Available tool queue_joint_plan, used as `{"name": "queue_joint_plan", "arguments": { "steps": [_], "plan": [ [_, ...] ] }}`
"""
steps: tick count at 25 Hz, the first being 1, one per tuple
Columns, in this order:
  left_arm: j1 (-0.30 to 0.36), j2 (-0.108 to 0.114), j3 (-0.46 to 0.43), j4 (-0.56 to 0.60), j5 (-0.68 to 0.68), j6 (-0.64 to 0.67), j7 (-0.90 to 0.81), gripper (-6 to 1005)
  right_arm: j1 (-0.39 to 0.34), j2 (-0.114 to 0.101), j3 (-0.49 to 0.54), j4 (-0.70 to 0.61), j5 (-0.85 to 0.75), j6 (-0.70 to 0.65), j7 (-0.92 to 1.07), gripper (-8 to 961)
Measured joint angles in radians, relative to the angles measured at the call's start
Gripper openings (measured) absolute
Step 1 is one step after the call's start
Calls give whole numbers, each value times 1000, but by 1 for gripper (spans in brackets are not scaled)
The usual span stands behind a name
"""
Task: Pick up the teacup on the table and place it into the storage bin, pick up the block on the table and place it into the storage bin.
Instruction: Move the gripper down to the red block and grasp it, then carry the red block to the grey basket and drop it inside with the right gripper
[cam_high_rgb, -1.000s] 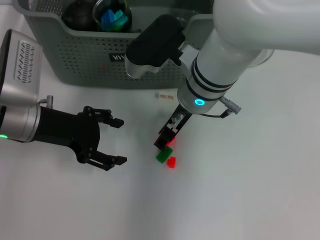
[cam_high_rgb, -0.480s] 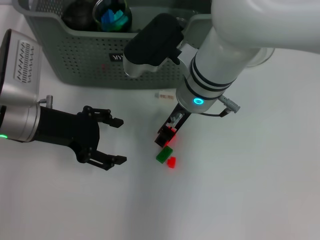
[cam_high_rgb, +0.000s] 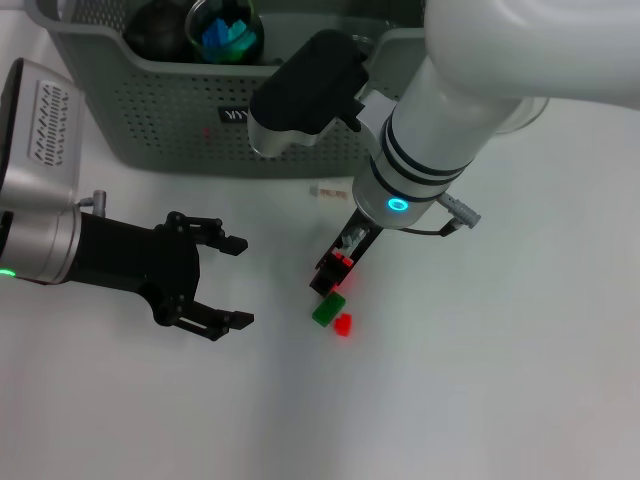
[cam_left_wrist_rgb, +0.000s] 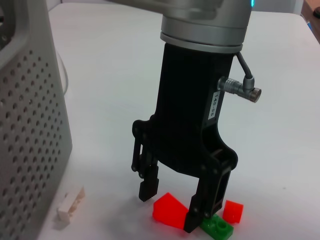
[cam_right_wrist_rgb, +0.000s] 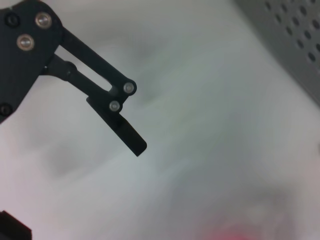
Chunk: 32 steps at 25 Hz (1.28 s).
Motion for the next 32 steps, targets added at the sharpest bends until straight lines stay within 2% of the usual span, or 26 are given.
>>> {"name": "queue_joint_plan", "arguments": {
  "steps": [13,18,22,26,29,32],
  "plan": [
    [0,0,0,-2,0,1,0,885,-5,-1,-1,-3,12,-9,0,509],
    [6,0,-3,0,0,4,-2,885,-39,-18,25,-80,4,-59,4,447],
    [12,0,-29,6,3,11,-4,885,-106,-27,152,-234,-90,-203,-1,435],
    [17,2,-54,8,3,22,-2,885,-180,-27,352,-488,-182,-445,-10,435],
    [18,2,-57,10,1,31,-2,885,-190,-26,514,-670,-178,-621,-16,435],
    [14,1,-57,11,-1,35,-5,885,-151,-28,678,-783,-138,-726,-18,436]
  ]
}}
